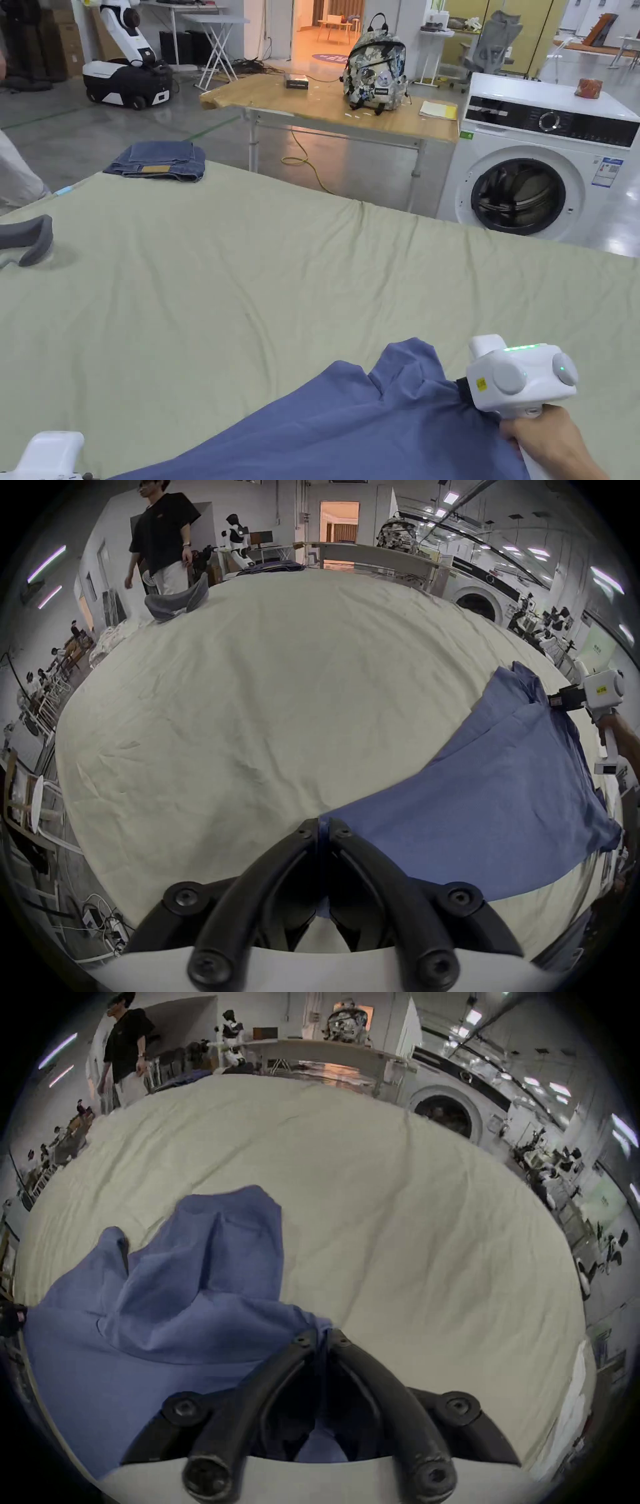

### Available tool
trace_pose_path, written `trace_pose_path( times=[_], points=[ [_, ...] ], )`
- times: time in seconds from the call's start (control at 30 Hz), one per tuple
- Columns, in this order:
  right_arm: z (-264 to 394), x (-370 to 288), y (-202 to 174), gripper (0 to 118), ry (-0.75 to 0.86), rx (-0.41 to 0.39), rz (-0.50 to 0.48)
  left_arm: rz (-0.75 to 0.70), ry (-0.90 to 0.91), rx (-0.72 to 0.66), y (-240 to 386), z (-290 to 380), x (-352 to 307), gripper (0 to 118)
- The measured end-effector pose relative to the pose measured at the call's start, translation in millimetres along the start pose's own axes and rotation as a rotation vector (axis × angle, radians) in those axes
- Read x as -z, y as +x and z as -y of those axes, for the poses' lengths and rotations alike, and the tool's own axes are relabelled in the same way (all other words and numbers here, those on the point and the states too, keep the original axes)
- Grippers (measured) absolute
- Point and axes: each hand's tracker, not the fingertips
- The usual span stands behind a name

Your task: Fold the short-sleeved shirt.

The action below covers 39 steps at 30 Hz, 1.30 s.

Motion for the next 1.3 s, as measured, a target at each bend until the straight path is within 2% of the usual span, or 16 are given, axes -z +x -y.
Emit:
trace_pose_path(
  times=[0.07, 0.13, 0.33, 0.53, 0.73, 0.83, 0.93, 1.3],
  points=[
    [4, -22, 4, 2, 0.077, 0.035, 0.047, 0.006, 0.015, -0.002, -1, -1, -3, 0],
    [8, -51, 9, 2, 0.153, 0.108, 0.042, 0.013, 0.037, 0.001, -2, -4, -9, 0],
    [17, -150, 21, 2, 0.334, 0.114, 0.134, 0.039, 0.226, 0.028, 6, -30, -59, 0],
    [13, -257, 68, 2, 0.549, 0.192, 0.251, 0.117, 0.391, 0.085, 32, -117, -112, 0],
    [-8, -333, 111, 2, 0.647, 0.252, 0.369, 0.19, 0.542, 0.118, 69, -228, -160, 0],
    [-20, -360, 127, 2, 0.701, 0.293, 0.419, 0.219, 0.626, 0.13, 94, -263, -194, 0],
    [-34, -385, 140, 2, 0.767, 0.34, 0.454, 0.185, 0.69, 0.17, 112, -310, -209, 0],
    [-116, -436, 178, 2, 0.875, 0.37, 0.513, 0.185, 0.806, 0.123, 157, -422, -260, 0]
  ],
)
